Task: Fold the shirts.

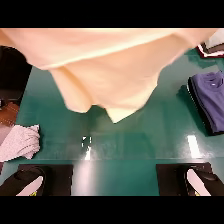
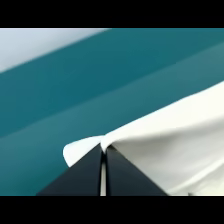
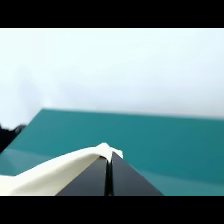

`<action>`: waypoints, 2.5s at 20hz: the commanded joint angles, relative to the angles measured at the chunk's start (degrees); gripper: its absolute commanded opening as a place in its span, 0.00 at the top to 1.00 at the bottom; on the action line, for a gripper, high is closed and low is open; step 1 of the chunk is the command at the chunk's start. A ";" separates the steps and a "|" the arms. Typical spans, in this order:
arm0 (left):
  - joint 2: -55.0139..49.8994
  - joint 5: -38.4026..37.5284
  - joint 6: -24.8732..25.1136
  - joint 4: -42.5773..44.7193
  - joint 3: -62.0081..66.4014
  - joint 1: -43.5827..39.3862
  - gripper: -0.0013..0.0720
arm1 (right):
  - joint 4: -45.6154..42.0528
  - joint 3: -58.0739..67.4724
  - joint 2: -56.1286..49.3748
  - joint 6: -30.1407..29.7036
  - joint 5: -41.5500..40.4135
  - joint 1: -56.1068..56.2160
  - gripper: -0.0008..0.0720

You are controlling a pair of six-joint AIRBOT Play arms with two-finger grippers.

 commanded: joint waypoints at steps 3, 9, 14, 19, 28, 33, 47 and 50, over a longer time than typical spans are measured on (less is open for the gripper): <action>4.59 0.68 -1.90 -4.44 3.10 0.04 0.95 | -0.07 16.57 1.62 3.06 10.05 -12.37 0.98; 1.05 -1.44 -1.95 -2.99 -6.19 0.04 0.95 | 0.46 28.59 -11.50 10.49 23.21 -16.20 0.98; -10.91 0.42 -1.09 0.09 -22.84 0.04 0.95 | -8.00 13.07 -22.45 12.33 24.48 3.98 0.98; -28.79 11.58 -0.85 0.85 -25.46 0.90 0.95 | -18.18 5.11 -35.47 13.73 8.74 15.74 0.97; -35.15 19.93 -1.46 0.44 -24.68 5.75 0.30 | -20.41 13.81 -48.85 13.90 4.72 17.51 0.49; -35.45 3.41 3.74 -9.07 -24.72 17.57 0.30 | -11.43 8.98 -45.09 7.76 19.58 14.38 0.60; -39.06 4.07 14.45 -17.92 -46.31 28.61 0.30 | -9.94 -28.26 -23.89 5.51 20.37 14.32 0.60; -41.13 3.23 14.67 -17.84 -46.31 25.57 0.30 | -10.03 -31.69 -20.61 5.55 20.31 14.32 0.60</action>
